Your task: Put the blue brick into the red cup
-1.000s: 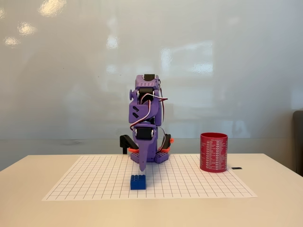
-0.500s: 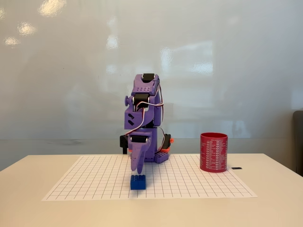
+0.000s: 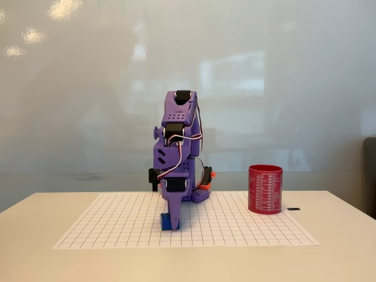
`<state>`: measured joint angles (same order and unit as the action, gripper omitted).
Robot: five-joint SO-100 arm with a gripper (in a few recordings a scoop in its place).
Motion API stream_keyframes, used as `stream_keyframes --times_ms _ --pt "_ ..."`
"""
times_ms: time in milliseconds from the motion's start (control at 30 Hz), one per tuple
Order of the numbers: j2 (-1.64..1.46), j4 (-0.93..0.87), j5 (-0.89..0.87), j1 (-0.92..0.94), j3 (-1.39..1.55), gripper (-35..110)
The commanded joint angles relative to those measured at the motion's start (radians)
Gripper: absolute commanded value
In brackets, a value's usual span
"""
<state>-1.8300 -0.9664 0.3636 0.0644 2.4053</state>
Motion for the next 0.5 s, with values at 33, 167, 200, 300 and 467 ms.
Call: stream_keyframes --times_ms 33,167,200,300,467 --pt "0.020 0.067 0.002 0.034 0.008 -1" --pt "-0.043 0.150 -0.046 0.041 -0.018 -1" --pt "-0.074 0.173 -0.064 0.043 -0.032 -1" --pt "-0.192 0.201 -0.091 0.032 -0.103 -1" --pt "-0.434 0.129 -0.080 0.002 -0.244 -1"
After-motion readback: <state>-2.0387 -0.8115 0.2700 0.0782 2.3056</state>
